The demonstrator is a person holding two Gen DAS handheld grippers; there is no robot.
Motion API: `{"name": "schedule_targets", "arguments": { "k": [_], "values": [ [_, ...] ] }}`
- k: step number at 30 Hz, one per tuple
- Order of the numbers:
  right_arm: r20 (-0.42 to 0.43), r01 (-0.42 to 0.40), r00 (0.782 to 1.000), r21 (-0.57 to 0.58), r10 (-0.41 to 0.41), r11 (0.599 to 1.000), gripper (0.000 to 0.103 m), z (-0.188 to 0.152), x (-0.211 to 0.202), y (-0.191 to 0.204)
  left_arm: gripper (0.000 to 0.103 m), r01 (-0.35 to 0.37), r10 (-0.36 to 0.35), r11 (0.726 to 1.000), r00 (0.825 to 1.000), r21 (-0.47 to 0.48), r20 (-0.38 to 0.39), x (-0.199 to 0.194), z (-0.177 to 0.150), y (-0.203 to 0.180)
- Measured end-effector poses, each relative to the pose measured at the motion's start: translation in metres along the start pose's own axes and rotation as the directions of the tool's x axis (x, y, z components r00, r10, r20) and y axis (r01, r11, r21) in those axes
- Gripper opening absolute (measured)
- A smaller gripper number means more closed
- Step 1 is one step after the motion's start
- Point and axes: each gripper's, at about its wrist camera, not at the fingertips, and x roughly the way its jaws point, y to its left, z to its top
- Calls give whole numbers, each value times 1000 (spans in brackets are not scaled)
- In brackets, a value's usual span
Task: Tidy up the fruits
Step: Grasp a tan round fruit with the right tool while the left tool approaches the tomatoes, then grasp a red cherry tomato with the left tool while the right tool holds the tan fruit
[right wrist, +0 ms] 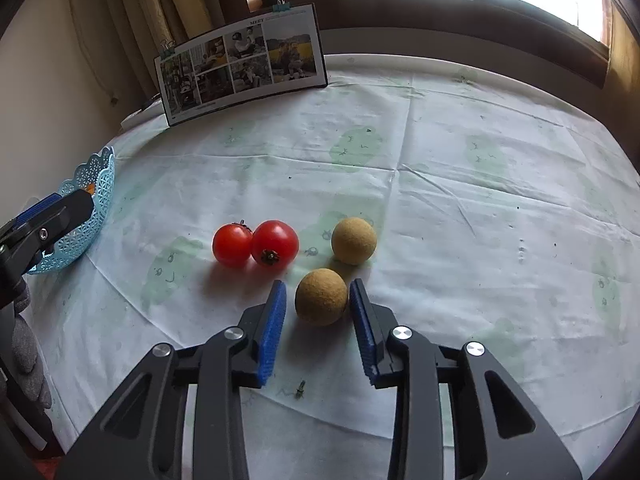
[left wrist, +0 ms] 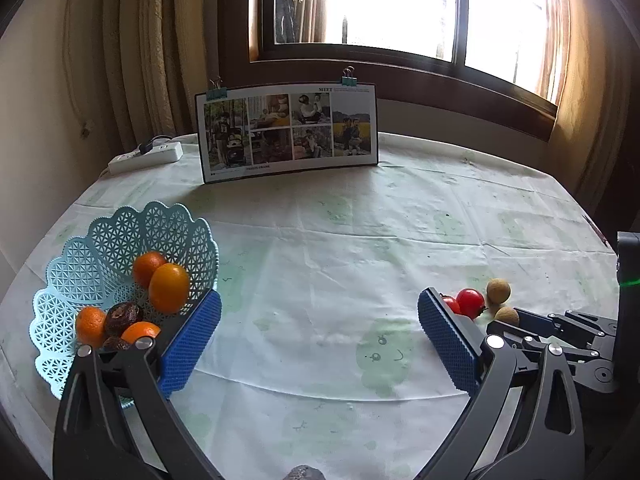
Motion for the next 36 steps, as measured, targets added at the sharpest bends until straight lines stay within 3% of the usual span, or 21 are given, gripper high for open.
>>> {"name": "schedule_targets", "arguments": {
  "k": [9, 21, 28, 36],
  "values": [
    [38, -10, 999, 42, 8, 999, 27, -1, -12, -18, 100, 116, -111, 992, 990, 52, -85, 25, -6, -29],
    [55, -78, 996, 79, 74, 994, 27, -3, -17, -29, 64, 250, -224, 963, 950, 98, -218, 61, -13, -67],
    [50, -103, 994, 92, 99, 990, 27, -4, -15, -31, 42, 267, -234, 955, 945, 127, -227, 68, -13, -76],
    [32, -119, 993, 89, 116, 989, 28, -5, -11, -29, 29, 305, -269, 942, 935, 138, -230, 72, -14, -82]
  ]
}}
